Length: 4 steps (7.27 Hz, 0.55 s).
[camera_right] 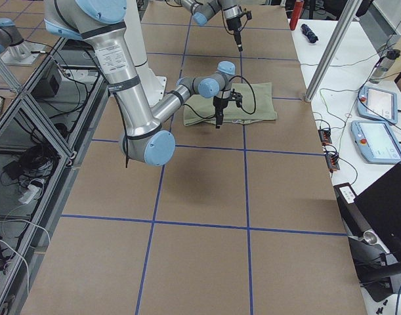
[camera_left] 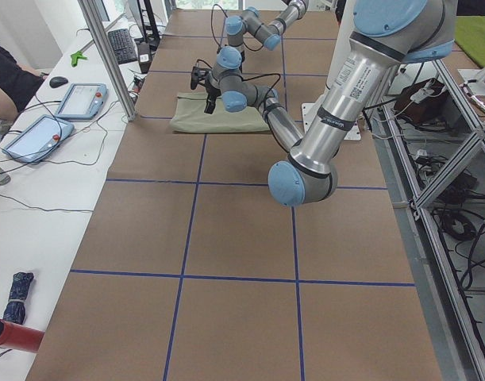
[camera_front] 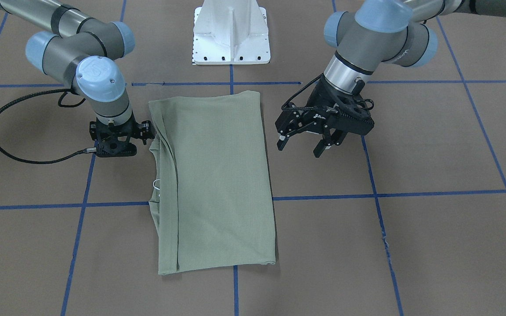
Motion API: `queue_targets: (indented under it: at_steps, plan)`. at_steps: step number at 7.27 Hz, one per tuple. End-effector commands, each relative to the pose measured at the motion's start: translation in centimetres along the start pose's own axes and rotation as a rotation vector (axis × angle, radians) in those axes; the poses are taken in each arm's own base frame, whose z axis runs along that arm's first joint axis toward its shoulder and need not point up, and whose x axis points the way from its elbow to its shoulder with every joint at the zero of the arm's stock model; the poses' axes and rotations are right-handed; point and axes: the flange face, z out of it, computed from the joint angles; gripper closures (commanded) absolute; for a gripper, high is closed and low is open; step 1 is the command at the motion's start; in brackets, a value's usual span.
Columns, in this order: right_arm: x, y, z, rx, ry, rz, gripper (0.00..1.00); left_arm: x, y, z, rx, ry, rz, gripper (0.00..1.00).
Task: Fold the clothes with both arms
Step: 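Lower the right gripper onto the side edge near the collar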
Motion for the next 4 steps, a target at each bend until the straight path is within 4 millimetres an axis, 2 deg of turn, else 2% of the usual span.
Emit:
queue_targets:
  at_steps: [1, 2, 4]
  plan:
    - [-4.7, 0.0, 1.0, -0.021, -0.006, -0.045, 0.00, -0.3, 0.1, 0.1, -0.002, -0.005, 0.001, 0.00]
    - [-5.7, 1.0, 1.8, -0.035, -0.006, -0.065, 0.00, -0.2, 0.0, 0.1, -0.002, -0.004, 0.002, 0.00]
    - [-6.0, 1.3, 2.3, -0.041, -0.002, -0.125, 0.00, -0.3, 0.1, 0.1, -0.004, -0.005, 0.000, 0.00]
